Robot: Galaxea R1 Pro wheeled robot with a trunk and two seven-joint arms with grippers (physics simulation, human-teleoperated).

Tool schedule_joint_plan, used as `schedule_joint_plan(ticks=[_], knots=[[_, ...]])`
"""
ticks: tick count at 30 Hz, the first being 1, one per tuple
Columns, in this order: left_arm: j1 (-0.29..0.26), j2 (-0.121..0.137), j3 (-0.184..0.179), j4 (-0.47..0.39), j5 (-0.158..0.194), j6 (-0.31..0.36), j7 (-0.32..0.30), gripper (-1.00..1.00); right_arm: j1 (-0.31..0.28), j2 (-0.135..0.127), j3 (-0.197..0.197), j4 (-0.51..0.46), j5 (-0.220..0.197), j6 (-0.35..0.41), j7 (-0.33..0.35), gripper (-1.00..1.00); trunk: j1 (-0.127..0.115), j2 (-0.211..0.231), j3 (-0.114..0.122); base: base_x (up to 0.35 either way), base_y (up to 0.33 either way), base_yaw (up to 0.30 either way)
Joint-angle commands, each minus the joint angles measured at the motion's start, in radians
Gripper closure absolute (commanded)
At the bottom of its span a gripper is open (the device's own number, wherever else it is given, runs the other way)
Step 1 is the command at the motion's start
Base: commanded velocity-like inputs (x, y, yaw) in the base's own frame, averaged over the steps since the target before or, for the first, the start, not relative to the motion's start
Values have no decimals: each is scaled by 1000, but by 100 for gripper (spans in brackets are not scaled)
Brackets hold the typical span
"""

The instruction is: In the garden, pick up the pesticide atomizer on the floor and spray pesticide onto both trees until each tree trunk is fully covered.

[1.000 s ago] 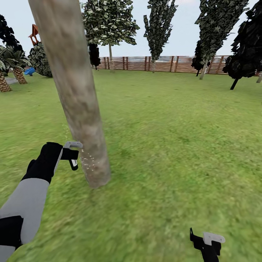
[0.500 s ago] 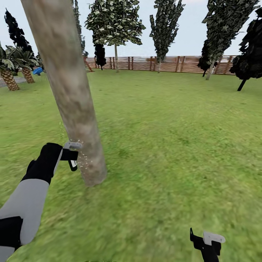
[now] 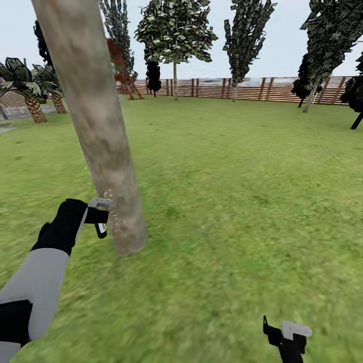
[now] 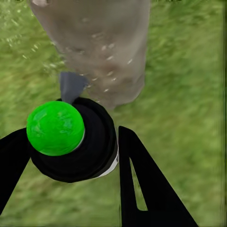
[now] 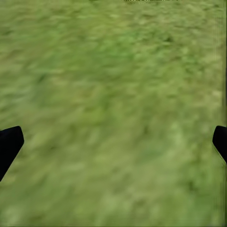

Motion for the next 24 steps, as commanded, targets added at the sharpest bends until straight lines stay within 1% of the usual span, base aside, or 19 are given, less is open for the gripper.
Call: schedule_joint_plan(ticks=[1,5,7,8,9,10,13,18,20,22,23,24], knots=[[0,-1,0,0,0,0,0,100,0,0,0,0,0,0,0,-100,0,0,0,108,-277,1],[4,2,1,6,0,-1,0,100,0,0,0,0,0,0,0,-100,0,0,0,111,-277,0],[37,7,7,7,0,-2,0,100,0,0,0,0,0,0,0,-100,0,0,0,109,-277,0],[55,14,10,7,1,-3,1,100,0,0,0,0,0,0,0,-100,0,0,0,108,-277,0],[74,30,12,7,1,-4,0,100,0,0,0,0,0,0,0,-100,0,0,0,107,-277,37],[79,35,13,8,2,-4,0,100,0,0,0,0,0,0,0,-100,0,0,0,107,-277,125],[83,39,13,7,3,-5,1,100,0,0,0,0,0,0,0,-100,0,0,0,107,-277,217],[82,35,15,0,3,-5,1,100,0,0,0,0,0,0,0,-100,0,0,0,137,-273,272],[81,39,17,-5,2,-5,2,100,0,0,0,0,0,0,0,-100,0,0,0,150,-269,276],[81,45,19,-6,2,-5,3,100,0,0,0,0,0,0,0,-100,0,0,0,155,-264,277],[81,56,28,-6,1,-5,4,100,0,0,0,0,0,0,0,-100,0,0,0,158,-262,269],[81,71,48,-6,2,-5,4,100,0,0,0,0,0,0,0,-100,0,0,0,159,-261,93]])
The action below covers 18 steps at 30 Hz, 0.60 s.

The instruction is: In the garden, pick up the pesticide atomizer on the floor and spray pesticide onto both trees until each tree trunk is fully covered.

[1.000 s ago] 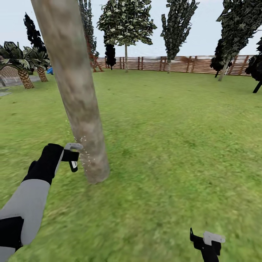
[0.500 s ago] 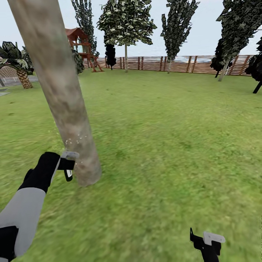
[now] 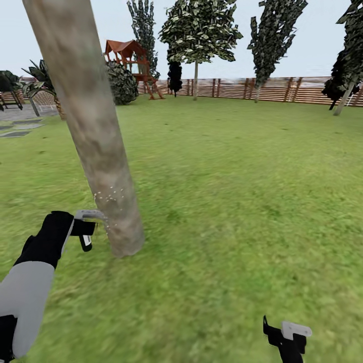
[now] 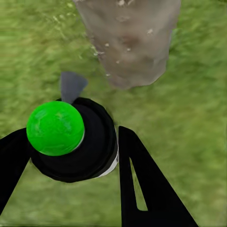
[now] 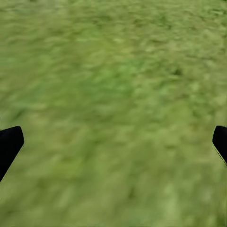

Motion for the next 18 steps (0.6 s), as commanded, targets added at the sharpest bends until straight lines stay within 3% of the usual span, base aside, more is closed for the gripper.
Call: schedule_joint_plan(ticks=[1,5,8,13,15,18], knots=[[0,3,4,1,12,2,-1,100,0,0,0,0,0,0,0,-100,0,0,0,159,-261,48],[2,-11,1,12,12,0,0,100,0,1,0,0,0,0,0,-100,0,0,0,133,-261,36],[2,-15,2,13,14,2,-1,100,0,1,0,0,0,0,0,-100,0,0,0,66,-266,228],[4,-10,2,15,12,2,-2,100,0,1,0,0,1,0,0,-100,0,0,0,6,-275,274],[45,6,9,45,12,-7,1,100,0,1,0,0,1,0,1,-100,0,0,0,0,-276,94],[51,4,1,55,12,-8,1,100,0,1,0,0,0,0,1,-100,0,0,0,5,-276,12]])
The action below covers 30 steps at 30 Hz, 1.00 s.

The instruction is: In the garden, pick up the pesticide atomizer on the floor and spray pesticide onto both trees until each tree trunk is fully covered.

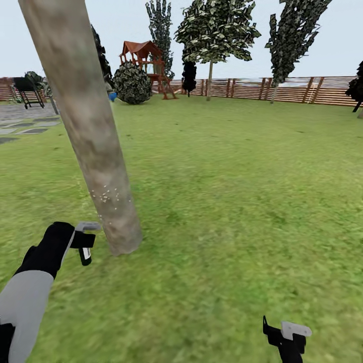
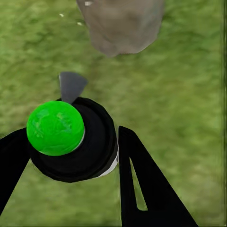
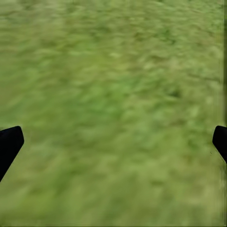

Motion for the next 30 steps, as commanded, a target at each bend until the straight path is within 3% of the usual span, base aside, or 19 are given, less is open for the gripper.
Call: schedule_joint_plan(ticks=[1,6,11,16,22,30], knots=[[1,-3,-1,1,-1,0,0,100,0,0,0,0,0,0,0,-100,0,0,0,56,-276,3],[0,-11,1,-4,1,-1,2,100,0,0,0,0,0,0,0,-100,0,0,0,166,-246,15],[-4,-7,7,-12,-1,1,2,100,0,0,0,0,0,0,0,-100,0,0,0,158,-125,257],[2,40,7,1,-2,-1,3,100,0,0,1,0,1,0,0,-100,0,0,0,5,-4,242],[3,17,0,1,1,-1,3,100,0,-1,0,0,1,0,0,-100,0,0,0,240,0,14],[-4,21,3,-27,0,1,0,100,0,-1,0,0,1,0,0,-100,0,0,0,169,0,0]])
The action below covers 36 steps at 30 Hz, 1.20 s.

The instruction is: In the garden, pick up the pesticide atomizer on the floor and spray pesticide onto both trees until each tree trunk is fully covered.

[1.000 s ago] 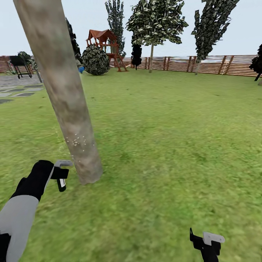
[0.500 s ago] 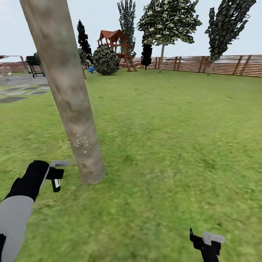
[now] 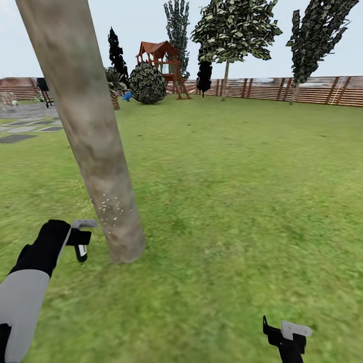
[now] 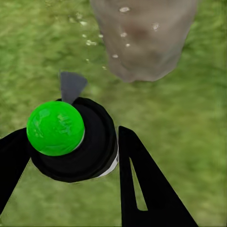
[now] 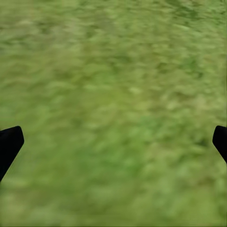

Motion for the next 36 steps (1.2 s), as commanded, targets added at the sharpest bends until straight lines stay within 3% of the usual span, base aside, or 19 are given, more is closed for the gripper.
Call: schedule_joint_plan(ticks=[1,6,11,17,19,21,22,28,33,36], knots=[[-3,2,2,-13,1,2,-1,100,0,0,0,0,0,0,0,-100,0,0,0,5,0,0],[2,3,-1,-48,2,4,-2,100,0,0,0,0,0,1,0,-100,0,0,0,0,0,0],[78,-4,-2,-20,6,-3,1,100,0,1,0,0,0,1,0,-100,0,0,0,0,0,17],[100,-3,5,52,4,-25,3,100,0,0,0,0,-1,0,0,-100,0,0,0,59,-149,187],[100,-2,6,101,3,-80,5,100,0,0,0,0,-2,0,0,-100,0,0,0,136,-254,18],[100,-3,7,140,4,-140,33,100,0,0,0,0,-2,0,0,-100,0,0,0,162,-249,6],[100,-5,8,174,11,-167,82,100,0,0,0,0,-2,0,0,-100,0,0,0,176,-244,1],[101,-38,9,219,11,-240,120,100,0,0,0,0,-2,0,0,-100,0,0,0,179,-243,0],[105,-39,12,222,29,-252,150,100,0,0,0,0,-2,0,0,-100,0,0,0,177,-243,0],[112,-39,33,222,32,-254,182,100,0,0,0,0,-2,0,0,-100,0,0,0,170,-243,37]])
